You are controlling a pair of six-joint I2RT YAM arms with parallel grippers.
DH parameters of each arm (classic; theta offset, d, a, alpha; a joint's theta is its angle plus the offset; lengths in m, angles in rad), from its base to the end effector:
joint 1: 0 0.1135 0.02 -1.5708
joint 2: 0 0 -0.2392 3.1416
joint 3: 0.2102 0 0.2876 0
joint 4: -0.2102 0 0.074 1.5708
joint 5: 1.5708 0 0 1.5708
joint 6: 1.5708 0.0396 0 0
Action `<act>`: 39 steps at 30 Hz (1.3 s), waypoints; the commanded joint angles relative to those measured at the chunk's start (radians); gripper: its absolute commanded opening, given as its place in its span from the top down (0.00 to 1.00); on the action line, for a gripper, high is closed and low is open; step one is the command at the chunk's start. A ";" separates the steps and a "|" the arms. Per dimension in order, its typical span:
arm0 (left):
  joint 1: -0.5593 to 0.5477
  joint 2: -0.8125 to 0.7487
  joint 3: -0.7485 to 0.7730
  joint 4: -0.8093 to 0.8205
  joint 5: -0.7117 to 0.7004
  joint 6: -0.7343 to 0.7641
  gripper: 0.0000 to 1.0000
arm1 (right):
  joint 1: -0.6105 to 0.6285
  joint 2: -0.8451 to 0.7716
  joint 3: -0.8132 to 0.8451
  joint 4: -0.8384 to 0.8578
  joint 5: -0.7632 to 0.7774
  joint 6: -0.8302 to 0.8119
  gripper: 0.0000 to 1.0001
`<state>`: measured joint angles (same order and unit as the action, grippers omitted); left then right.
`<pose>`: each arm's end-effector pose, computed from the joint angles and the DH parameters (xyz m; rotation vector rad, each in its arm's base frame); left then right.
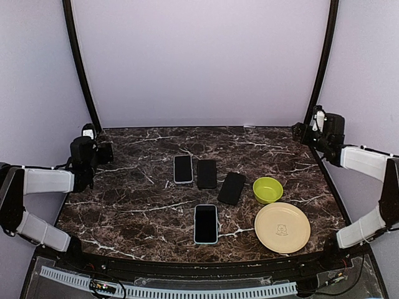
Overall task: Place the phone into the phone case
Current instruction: Reset both arms
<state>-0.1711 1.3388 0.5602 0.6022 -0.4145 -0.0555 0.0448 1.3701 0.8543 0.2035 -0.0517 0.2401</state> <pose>0.3140 -0.0381 0.1721 -0.2018 1.7243 0.1953 0.3542 0.0179 0.2265 0.1488 1.8841 0.2436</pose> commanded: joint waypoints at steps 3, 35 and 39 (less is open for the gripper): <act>0.008 -0.031 -0.096 0.147 -0.039 0.149 0.01 | -0.030 -0.055 -0.194 0.173 0.090 -0.038 0.01; 0.067 0.199 -0.258 0.604 0.019 0.125 0.01 | -0.143 0.050 -0.679 1.068 0.191 -0.087 0.01; 0.102 0.200 -0.255 0.586 0.121 0.113 0.01 | -0.149 0.182 -0.635 1.133 0.068 -0.123 0.01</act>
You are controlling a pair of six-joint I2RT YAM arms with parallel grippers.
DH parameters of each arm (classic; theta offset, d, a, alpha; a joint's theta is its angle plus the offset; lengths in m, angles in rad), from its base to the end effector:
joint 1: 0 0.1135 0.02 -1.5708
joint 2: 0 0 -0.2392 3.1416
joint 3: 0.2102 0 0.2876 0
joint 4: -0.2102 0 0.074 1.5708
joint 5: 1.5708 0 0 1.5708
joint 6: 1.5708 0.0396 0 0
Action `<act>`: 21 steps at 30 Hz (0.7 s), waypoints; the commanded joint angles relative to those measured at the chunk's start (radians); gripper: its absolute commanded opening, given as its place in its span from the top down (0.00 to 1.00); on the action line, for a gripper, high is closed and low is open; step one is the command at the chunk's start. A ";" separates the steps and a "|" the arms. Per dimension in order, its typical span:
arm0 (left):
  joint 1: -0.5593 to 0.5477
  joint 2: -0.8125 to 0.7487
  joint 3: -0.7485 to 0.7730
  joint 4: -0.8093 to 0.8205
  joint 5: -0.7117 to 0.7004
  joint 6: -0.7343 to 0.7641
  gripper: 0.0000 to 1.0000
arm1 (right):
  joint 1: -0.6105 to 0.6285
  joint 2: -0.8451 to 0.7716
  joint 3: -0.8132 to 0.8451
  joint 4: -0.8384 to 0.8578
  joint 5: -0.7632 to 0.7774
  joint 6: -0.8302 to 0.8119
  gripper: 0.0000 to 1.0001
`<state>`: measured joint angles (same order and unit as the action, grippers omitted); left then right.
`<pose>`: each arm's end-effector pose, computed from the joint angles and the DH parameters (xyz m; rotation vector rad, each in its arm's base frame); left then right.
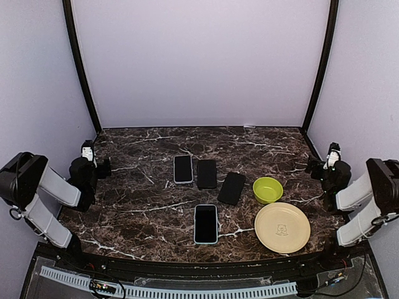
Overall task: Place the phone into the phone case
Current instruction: Reset both arms
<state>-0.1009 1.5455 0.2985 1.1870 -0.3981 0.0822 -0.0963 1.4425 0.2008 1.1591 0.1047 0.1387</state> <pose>0.2708 -0.0120 0.0984 -0.1570 1.6274 0.3099 0.2485 -0.0282 0.0946 0.2727 1.6306 -0.0543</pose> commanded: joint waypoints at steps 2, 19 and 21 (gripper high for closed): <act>0.049 0.013 -0.027 0.069 0.200 -0.020 0.01 | -0.009 0.087 0.021 0.119 -0.121 -0.036 0.02; 0.053 0.035 -0.046 0.132 0.244 0.001 0.01 | -0.008 0.102 0.028 0.141 -0.151 -0.048 0.01; 0.053 0.036 -0.046 0.131 0.245 0.001 0.01 | -0.008 0.101 0.028 0.141 -0.152 -0.047 0.02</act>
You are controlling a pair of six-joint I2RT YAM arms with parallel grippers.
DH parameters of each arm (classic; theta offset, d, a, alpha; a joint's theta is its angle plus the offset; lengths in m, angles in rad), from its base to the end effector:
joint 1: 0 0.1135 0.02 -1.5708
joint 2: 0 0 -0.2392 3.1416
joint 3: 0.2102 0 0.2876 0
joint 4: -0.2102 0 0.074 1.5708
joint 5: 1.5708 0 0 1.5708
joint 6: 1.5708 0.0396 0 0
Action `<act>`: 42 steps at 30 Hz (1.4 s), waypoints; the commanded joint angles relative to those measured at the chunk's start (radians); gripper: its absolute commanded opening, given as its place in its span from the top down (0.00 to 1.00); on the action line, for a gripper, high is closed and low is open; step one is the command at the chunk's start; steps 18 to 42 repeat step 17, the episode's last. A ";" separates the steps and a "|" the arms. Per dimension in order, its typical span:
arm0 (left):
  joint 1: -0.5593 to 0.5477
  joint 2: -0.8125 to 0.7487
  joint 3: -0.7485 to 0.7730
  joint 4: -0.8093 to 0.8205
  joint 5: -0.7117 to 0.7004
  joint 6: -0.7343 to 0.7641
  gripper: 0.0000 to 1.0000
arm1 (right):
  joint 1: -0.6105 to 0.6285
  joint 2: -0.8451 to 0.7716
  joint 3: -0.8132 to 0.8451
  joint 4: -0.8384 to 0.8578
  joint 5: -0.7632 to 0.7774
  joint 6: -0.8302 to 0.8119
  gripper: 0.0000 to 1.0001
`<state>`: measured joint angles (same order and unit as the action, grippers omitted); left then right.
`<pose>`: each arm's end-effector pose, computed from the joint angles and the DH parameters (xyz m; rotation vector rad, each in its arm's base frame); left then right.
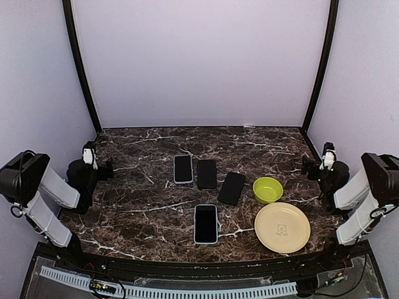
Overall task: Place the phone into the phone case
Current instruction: Reset both arms
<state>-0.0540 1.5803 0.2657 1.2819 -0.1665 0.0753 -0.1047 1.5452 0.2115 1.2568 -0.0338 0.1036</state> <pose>0.2646 -0.0077 0.0921 -0.0256 1.6049 0.1500 0.2503 -0.0250 0.0846 0.1456 1.6413 0.0270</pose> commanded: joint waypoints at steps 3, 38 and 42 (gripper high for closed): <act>0.006 0.000 -0.013 0.035 0.013 0.008 0.01 | 0.002 0.000 0.017 0.043 -0.013 -0.013 0.01; 0.005 0.000 -0.011 0.032 0.013 0.008 0.01 | 0.016 0.000 0.029 0.022 0.014 -0.022 0.02; 0.005 0.000 -0.011 0.032 0.013 0.008 0.01 | 0.016 0.000 0.029 0.022 0.014 -0.022 0.02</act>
